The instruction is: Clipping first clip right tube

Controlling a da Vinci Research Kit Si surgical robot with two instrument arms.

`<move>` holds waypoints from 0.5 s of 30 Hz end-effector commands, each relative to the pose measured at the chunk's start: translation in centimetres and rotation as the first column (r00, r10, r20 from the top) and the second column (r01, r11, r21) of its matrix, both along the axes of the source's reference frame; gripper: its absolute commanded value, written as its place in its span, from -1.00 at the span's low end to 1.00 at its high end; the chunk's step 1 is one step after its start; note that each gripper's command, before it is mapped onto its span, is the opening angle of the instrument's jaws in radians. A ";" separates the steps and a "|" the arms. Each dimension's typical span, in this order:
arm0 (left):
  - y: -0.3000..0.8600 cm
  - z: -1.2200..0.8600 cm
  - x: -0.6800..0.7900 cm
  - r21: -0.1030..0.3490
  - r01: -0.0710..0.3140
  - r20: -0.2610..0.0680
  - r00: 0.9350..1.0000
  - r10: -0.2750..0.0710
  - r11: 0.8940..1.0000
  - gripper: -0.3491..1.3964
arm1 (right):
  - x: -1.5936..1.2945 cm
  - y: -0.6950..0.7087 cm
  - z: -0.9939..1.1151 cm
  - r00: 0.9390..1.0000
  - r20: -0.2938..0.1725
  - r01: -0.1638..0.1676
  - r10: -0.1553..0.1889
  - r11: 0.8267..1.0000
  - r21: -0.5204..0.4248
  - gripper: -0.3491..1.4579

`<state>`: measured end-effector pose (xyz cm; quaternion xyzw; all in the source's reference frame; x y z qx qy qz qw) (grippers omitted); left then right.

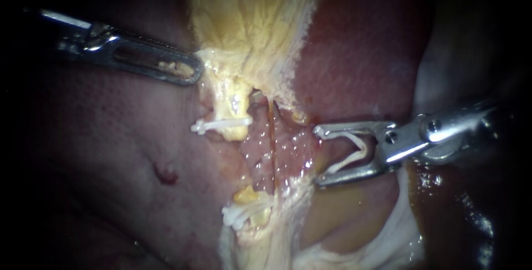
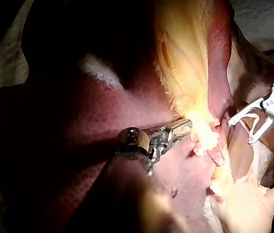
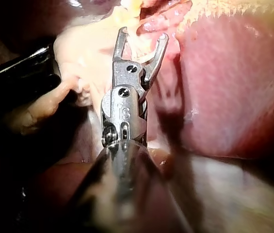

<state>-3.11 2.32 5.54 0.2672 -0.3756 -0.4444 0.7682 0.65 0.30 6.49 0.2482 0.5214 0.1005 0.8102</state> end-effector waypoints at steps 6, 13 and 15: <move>0.00 0.01 0.00 -0.001 0.000 0.000 1.000 0.000 1.000 -1.00 | 0.16 -0.13 0.17 0.999 -0.027 -0.014 0.017 0.995 0.103 -0.06; 0.00 0.01 0.00 -0.001 0.000 0.000 1.000 0.000 1.000 -1.00 | 0.36 -0.28 0.43 0.999 -0.049 -0.011 0.020 0.985 0.172 -0.06; 0.00 0.01 0.00 -0.001 0.000 0.000 1.000 0.000 1.000 -1.00 | 0.39 -0.30 0.49 0.998 -0.052 -0.011 0.020 0.983 0.186 -0.06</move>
